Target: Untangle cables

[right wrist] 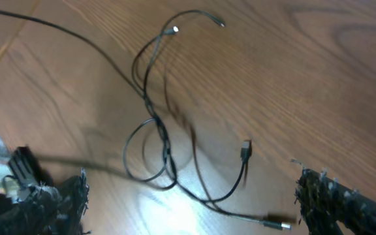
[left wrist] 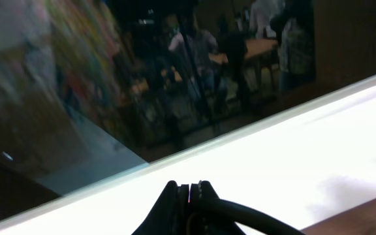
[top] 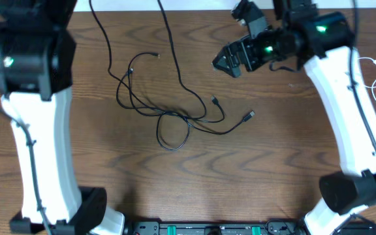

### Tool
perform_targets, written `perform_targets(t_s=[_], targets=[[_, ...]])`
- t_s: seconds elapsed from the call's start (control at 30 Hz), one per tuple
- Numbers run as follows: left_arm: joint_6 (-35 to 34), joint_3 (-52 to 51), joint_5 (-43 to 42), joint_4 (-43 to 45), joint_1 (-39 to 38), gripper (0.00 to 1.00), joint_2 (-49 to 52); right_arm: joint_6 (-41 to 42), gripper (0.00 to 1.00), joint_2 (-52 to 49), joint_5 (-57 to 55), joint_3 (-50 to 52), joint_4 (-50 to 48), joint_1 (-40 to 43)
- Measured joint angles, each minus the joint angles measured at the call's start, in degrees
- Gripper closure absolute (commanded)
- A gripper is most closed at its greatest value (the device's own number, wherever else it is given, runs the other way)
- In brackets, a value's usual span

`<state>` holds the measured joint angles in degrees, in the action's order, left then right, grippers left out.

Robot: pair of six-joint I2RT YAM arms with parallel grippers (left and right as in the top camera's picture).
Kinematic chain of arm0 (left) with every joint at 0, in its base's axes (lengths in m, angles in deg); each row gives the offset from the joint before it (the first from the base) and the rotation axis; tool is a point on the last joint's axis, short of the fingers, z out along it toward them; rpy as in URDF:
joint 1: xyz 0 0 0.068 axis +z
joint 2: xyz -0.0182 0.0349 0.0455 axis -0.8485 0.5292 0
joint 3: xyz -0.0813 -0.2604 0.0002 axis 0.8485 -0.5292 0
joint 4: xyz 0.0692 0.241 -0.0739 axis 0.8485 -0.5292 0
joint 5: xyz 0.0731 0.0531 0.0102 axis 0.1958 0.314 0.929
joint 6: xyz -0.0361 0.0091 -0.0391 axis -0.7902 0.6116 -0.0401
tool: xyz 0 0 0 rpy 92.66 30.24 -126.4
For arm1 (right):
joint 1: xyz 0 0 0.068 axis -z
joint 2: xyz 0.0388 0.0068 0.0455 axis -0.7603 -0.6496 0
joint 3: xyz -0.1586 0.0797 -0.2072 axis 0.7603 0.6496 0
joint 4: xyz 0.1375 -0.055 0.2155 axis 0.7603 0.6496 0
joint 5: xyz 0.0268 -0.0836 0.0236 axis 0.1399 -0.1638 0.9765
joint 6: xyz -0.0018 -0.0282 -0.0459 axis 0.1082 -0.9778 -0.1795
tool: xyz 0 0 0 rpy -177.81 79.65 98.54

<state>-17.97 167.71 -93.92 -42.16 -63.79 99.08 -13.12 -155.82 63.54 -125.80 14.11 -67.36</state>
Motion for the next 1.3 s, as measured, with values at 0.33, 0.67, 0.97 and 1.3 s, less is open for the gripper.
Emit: perform_targets(t_s=[0.33, 0.67, 0.97, 1.3], targets=[[-4.13, 0.00, 0.00, 0.07, 0.02, 0.93, 10.93, -1.36, 0.01, 0.76, -0.81, -0.28, 5.68, -0.48], [-7.93, 0.00, -0.42, -1.49, 0.02, 0.93, 20.72, -2.10, 0.01, 1.11, -1.55, -0.28, 6.56, -1.88], [-9.70, 0.00, -0.46, -5.49, -0.20, 0.92, 25.55, -2.58, 0.01, 1.79, -2.69, -0.28, 6.71, -1.88], [-10.12, 0.00, -0.63, -17.33, -1.44, 0.01, 24.94, -2.78, 0.01, 1.86, -4.63, -0.28, 7.50, -1.88]])
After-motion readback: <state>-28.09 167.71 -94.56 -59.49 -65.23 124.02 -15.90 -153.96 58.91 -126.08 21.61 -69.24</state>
